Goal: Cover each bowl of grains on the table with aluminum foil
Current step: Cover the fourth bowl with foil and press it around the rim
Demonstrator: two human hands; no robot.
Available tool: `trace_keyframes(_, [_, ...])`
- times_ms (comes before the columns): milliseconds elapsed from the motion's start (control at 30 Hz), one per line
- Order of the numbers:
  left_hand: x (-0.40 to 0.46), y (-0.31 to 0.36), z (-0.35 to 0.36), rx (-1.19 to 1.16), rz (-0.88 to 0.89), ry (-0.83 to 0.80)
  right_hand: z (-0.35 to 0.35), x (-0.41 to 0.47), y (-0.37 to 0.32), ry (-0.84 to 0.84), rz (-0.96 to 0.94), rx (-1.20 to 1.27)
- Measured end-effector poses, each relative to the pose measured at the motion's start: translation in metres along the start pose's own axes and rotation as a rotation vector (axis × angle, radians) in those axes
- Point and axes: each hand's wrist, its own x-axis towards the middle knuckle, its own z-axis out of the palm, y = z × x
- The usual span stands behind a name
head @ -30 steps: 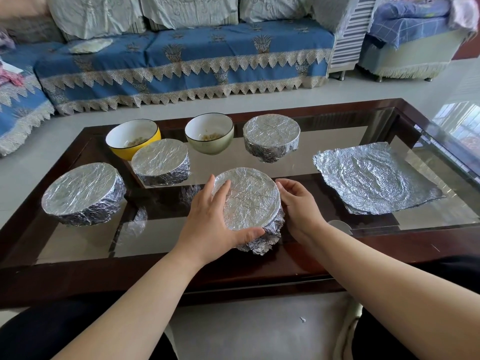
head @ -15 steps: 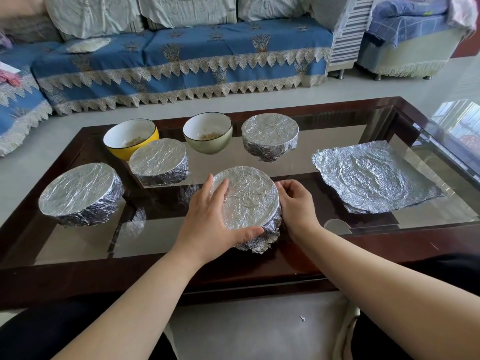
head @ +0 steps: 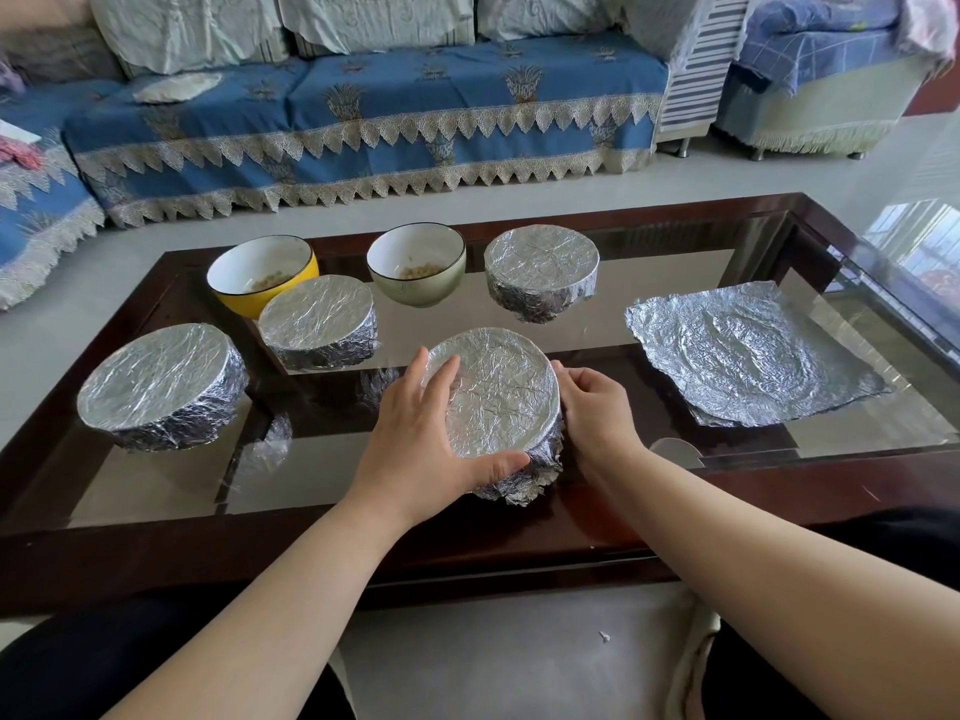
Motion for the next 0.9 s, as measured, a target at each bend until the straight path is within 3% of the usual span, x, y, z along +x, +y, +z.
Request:
trace_keyframes(167, [0.000, -0.001, 0.002, 0.007, -0.001, 0.006, -0.005, -0.015, -0.004, 0.004, -0.177, -0.168])
trace_keyframes(533, [0.003, -0.004, 0.008, 0.019, 0.003, 0.031, -0.002, -0.027, 0.009, -0.061, -0.188, -0.122])
trace_keyframes(900, [0.000, -0.003, 0.006, 0.016, 0.004, 0.015, -0.002, -0.009, -0.015, -0.185, 0.021, -0.124])
